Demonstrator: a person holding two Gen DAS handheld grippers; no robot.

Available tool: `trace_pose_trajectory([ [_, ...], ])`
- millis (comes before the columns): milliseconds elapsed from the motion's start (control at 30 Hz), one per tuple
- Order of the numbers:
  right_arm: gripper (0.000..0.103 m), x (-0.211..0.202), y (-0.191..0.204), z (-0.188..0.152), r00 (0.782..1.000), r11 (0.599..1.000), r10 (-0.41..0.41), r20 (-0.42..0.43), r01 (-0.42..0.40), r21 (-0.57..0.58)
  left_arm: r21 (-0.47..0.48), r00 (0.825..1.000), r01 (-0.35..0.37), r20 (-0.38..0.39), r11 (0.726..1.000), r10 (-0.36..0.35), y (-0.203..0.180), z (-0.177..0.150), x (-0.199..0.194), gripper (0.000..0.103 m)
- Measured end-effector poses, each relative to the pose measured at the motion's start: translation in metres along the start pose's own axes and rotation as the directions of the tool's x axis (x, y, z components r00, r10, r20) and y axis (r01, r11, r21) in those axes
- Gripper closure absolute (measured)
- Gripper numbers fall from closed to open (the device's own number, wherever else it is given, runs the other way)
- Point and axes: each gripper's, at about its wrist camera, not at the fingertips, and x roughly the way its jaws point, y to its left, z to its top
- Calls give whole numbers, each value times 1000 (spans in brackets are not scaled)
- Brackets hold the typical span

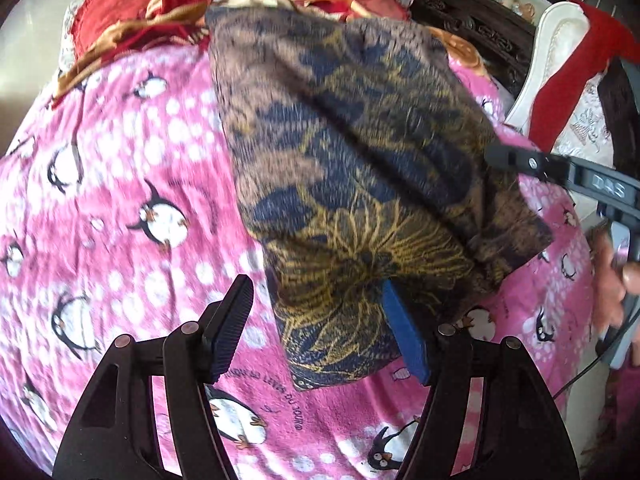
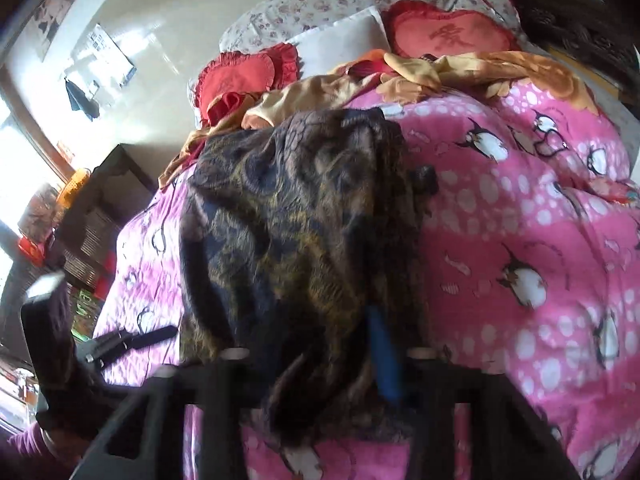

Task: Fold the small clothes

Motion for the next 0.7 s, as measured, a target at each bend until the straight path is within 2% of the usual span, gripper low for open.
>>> trace_pose_trajectory([
  [67, 92, 2, 1, 3, 999, 999, -37, 0, 37, -40, -5, 1000, 5, -8, 1000, -5, 0, -3, 3, 36],
  [133, 93, -4, 0, 2, 998, 996, -61, 17, 62, -60, -5, 1000, 10, -11, 1000, -10, 1, -6, 5, 36],
  [233, 93, -1, -14, -3, 986, 984, -164, 21, 165, -69, -3, 999, 15, -29, 1000, -15, -1, -12, 10, 36],
  [300, 93, 12, -28, -6, 988, 988, -152, -17, 152, -18, 6, 1000, 3, -29, 1000, -3, -8, -12, 6, 36],
  [400, 92, 0, -30, -5, 993, 992, -118, 7, 118, 33, 19, 1000, 2, 17, 1000, -3, -14, -10, -10, 36],
  [500, 84, -27, -16, -5, 999, 999, -41, 30, 40, 26, 25, 999, -9, 54, 1000, 8, -17, -5, -17, 36],
  [567, 56, -33, -1, -7, 1000, 1000, -15, 22, 16, -17, 23, 999, -14, 51, 1000, 13, -17, -1, -13, 36],
  [600, 55, -34, 5, -11, 1000, 999, -19, 15, 20, -33, 15, 999, -15, 41, 1000, 14, -18, 0, -9, 36],
  [633, 55, -33, 9, -16, 1000, 999, -23, 4, 23, -46, 8, 999, -9, 33, 1000, 9, -18, 0, -6, 36],
  [667, 61, -30, 12, -20, 999, 998, -31, -11, 30, -54, 1, 1000, -1, 23, 1000, 1, -17, 0, -2, 36],
  [700, 72, -25, 13, -26, 998, 997, -49, -36, 47, -68, -4, 1000, 3, 9, 1000, -3, -17, -1, 2, 36],
])
